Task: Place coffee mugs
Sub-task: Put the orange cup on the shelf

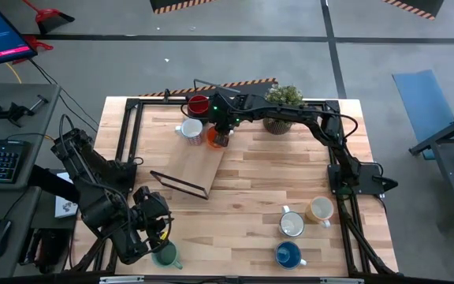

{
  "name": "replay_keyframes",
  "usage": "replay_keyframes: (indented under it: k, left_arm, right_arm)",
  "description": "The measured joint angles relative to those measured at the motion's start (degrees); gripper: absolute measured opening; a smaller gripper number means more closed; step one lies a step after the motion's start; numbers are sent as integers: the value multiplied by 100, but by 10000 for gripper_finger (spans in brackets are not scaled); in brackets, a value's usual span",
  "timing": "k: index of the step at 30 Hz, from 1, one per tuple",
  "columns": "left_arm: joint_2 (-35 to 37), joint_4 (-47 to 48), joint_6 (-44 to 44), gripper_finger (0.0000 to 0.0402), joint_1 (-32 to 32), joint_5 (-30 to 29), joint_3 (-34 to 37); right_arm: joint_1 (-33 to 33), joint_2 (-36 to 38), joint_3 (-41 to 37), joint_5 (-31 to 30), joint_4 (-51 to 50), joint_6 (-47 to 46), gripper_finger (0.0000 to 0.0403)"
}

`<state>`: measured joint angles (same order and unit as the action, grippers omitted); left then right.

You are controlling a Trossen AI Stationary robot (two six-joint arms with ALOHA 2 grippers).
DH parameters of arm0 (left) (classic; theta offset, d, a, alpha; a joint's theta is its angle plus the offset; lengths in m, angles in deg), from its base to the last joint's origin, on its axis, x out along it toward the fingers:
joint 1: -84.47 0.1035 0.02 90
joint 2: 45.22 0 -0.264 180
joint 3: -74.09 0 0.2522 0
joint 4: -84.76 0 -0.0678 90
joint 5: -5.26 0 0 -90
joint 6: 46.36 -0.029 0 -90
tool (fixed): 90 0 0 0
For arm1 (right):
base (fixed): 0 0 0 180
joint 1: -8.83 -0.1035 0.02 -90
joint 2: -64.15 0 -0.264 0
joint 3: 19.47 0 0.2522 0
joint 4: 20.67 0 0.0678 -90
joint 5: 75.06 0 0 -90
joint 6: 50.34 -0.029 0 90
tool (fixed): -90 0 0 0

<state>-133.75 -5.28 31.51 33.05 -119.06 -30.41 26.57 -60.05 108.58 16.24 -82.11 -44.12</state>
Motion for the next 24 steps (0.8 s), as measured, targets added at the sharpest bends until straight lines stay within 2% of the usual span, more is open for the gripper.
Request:
replay_keyframes:
  k: [4,9,24]
  left_arm:
    - [0,0,-1,87,2,0,0]
    - [0,0,-2,87,2,2,0]
    - [0,-2,0,87,2,9,0]
  right_arm:
    - [0,4,7,2,-12,-35,71]
    - [2,4,7,-198,-9,-32,92]
    - [7,11,7,-256,33,-21,101]
